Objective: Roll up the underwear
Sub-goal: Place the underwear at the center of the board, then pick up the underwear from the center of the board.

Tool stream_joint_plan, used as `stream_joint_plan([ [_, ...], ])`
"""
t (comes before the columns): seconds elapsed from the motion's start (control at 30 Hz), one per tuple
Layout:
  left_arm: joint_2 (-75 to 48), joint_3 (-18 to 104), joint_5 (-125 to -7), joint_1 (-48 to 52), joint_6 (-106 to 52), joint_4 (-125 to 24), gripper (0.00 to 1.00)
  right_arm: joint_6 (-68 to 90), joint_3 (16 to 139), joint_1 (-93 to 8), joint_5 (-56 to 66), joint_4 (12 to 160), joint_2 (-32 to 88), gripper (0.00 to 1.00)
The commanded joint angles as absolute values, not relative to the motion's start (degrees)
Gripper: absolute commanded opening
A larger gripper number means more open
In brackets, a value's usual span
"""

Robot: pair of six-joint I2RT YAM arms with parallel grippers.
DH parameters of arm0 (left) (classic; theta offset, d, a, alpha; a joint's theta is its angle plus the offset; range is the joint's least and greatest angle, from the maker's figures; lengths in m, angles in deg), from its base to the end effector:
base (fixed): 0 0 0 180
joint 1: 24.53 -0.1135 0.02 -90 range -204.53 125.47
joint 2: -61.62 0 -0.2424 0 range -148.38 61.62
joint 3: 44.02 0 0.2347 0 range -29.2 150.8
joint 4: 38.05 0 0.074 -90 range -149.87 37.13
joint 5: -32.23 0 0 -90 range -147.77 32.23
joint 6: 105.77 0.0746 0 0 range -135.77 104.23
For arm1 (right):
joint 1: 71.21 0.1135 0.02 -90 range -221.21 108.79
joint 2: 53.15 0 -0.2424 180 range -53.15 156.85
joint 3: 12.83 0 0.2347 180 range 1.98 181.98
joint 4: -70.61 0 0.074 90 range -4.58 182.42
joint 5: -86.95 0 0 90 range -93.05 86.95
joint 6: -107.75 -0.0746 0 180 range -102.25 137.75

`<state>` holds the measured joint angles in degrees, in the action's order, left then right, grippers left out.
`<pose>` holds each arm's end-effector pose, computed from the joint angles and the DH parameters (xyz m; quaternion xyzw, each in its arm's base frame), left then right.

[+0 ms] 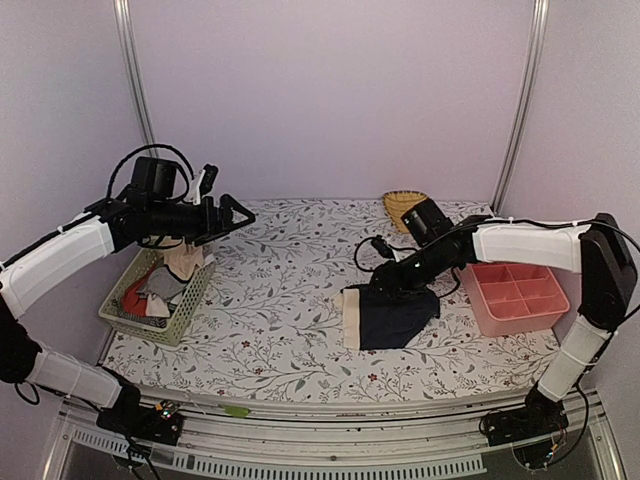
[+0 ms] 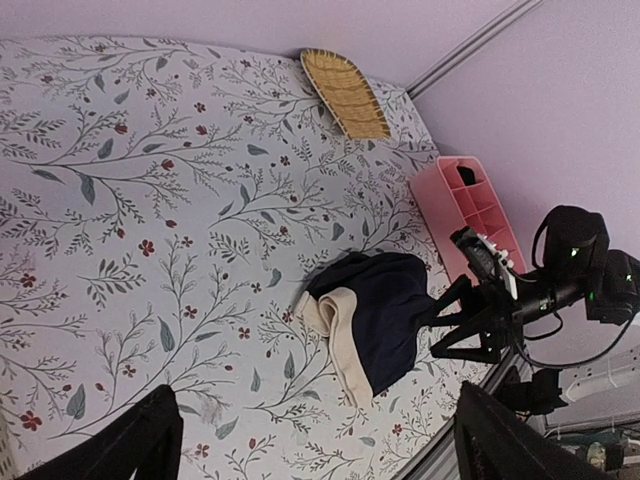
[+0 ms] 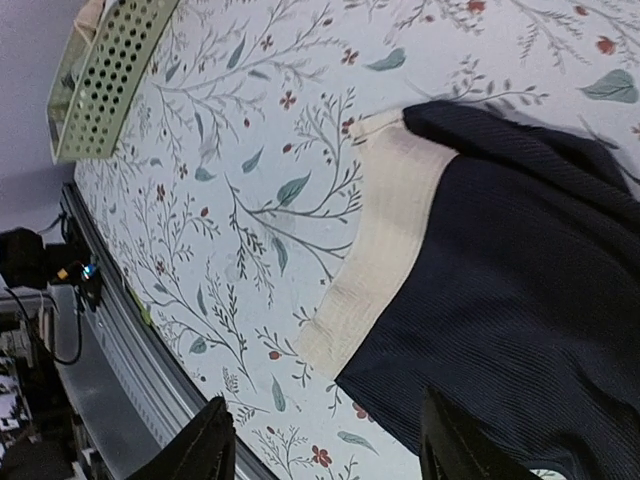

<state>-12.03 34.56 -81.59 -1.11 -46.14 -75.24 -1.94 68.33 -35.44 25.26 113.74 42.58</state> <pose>0.2687 -0.1492 0.2903 0.0475 0.8613 -0.3749 0.3396 0.2600 0.2309 0.1776 -0.1976 0.9127 0.3334 0.1294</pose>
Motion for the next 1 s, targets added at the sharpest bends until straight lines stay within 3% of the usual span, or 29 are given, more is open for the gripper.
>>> stream_joint_plan([
  [0.0,-11.9,33.7,-80.4,-0.5,-45.5,-76.5,0.94,4.1,74.1,-27.4,18.8,118.7,48.8,0.59],
  [0.57,-10.2,32.4,-79.2,-0.5,-45.1,-78.4,0.93,9.4,84.5,-15.3,2.9,126.7,65.6,0.43],
  [0.77,-9.6,31.5,-78.1,-0.5,-44.4,-78.7,0.93,10.2,86.0,-12.2,-4.8,130.9,71.1,0.22],
  [0.87,-9.6,31.6,-77.3,-0.6,-43.8,-79.1,0.93,11.4,89.4,-10.6,-8.0,135.7,73.3,0.0],
  [0.97,-9.5,31.7,-76.2,-0.6,-43.3,-79.4,0.93,12.4,98.2,-10.5,-7.7,139.0,72.0,0.0],
])
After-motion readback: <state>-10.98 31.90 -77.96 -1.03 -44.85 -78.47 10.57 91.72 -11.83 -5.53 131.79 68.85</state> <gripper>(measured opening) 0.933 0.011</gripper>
